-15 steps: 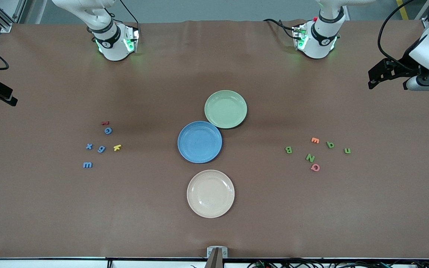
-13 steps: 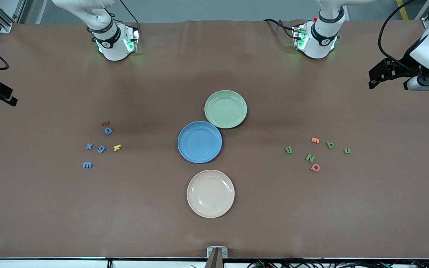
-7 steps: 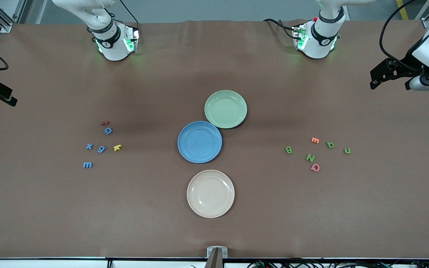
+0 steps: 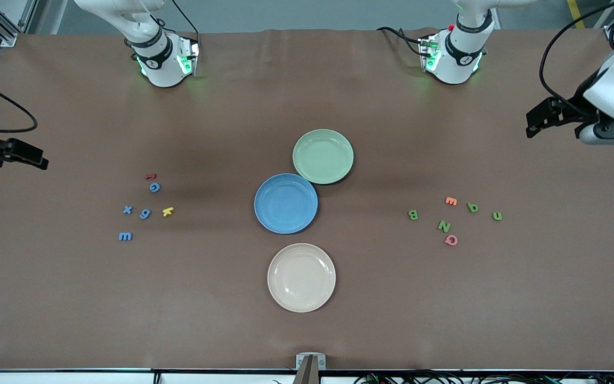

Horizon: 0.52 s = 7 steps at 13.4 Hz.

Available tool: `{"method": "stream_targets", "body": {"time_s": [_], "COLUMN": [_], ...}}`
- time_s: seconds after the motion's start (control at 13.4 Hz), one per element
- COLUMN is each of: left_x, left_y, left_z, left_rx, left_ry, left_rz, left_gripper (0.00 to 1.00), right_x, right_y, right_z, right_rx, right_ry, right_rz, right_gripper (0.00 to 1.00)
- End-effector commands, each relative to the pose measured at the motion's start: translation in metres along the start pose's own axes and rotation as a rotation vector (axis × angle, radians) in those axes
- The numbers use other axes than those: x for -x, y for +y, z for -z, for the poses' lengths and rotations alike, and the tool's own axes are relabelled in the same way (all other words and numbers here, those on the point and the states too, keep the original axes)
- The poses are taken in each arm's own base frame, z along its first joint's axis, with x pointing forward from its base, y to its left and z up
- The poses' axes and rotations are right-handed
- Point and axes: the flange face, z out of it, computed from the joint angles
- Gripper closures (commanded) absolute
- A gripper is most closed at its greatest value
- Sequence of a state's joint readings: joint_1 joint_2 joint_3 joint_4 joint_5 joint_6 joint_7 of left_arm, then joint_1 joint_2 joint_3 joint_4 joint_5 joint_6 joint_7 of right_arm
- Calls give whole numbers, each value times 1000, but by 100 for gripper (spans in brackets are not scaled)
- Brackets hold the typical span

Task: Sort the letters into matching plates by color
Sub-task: 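Raise both arms from rest and move them toward the letters, then lower the right gripper onto blue E while the left gripper approaches green q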

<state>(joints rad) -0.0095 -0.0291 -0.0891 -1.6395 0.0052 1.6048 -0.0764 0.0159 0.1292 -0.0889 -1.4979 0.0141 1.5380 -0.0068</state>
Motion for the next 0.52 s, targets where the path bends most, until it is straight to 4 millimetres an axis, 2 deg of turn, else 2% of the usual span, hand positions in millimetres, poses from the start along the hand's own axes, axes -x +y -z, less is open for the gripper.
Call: {"method": "stream_targets", "body": {"time_s": [0.0, 0.22, 0.37, 0.45], "left_x": [-13, -24, -28, -28], "left_y": [-10, -15, -16, -16], "left_z": [-42, -103, -142, -157], "left_rx": [-6, -3, -2, -1], "left_ry": [18, -3, -8, 1], "left_rz": [13, 22, 20, 21], "left_gripper": [0, 0, 0, 0], "right_x": [-12, -41, -47, -46], "right_y": [-1, 0, 6, 14], "right_z": [-16, -77, -124, -154], "right_rx": [12, 24, 20, 13], "right_ry": [-33, -93, -88, -80], "right_rz": [15, 12, 27, 29], "right_gripper": [0, 0, 0, 0]}}
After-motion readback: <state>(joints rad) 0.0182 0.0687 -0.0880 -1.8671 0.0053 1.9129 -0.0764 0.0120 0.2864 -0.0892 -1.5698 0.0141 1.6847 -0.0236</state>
